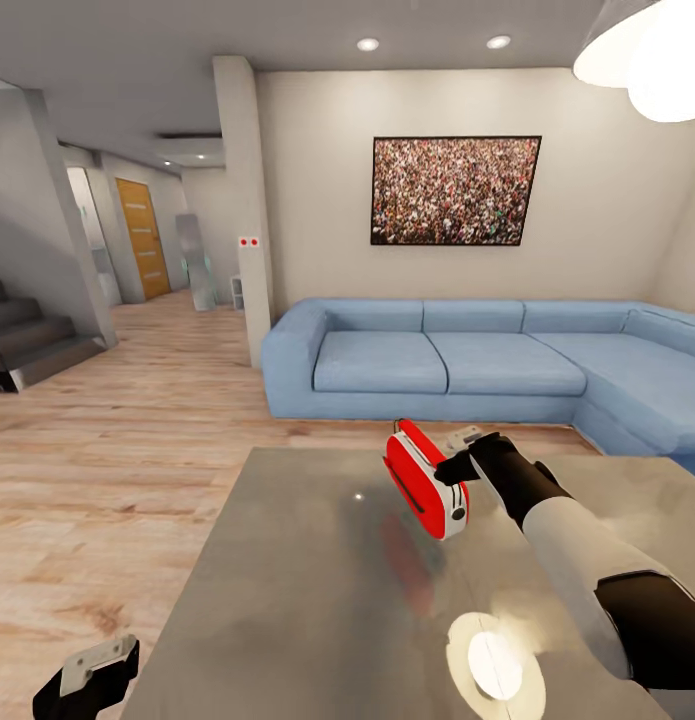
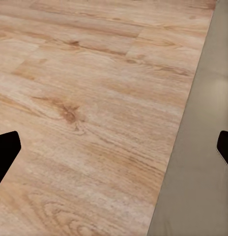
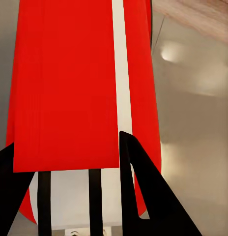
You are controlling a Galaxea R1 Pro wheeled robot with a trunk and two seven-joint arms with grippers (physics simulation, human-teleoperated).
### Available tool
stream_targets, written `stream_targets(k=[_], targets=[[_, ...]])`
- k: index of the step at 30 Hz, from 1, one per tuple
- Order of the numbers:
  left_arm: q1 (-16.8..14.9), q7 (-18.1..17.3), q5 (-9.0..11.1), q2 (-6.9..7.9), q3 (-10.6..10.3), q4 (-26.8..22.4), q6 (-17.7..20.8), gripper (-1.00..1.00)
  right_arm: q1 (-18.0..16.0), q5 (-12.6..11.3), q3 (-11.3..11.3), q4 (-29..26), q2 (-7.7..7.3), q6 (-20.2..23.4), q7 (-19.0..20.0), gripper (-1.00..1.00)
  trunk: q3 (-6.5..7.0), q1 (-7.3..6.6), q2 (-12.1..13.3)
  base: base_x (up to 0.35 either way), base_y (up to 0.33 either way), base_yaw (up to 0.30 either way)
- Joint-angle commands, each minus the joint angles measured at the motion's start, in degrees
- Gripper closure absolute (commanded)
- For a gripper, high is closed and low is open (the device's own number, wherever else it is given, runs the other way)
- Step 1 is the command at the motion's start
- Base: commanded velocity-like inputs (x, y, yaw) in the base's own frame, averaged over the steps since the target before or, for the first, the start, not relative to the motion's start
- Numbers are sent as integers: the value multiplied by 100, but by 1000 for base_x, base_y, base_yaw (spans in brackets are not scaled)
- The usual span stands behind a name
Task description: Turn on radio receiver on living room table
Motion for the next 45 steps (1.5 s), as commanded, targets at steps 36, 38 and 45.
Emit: stream_targets(k=[36, 38, 45], targets=[[1, 3, -9, 9, 18, 0, 4, -100, -1, 16, -2, -2, 2, -18, 6, 100, 647, -791, 1445, 0, 0, 0], [2, 3, -9, 13, 18, 0, 4, -100, -1, 16, -2, -2, 2, -19, 6, 100, 683, -835, 1525, 0, 0, 0], [-3, 6, -9, 17, 18, 0, 7, -100, -1, 13, -5, -8, 2, -23, 6, 100, 809, -989, 1806, 0, 0, 0]])
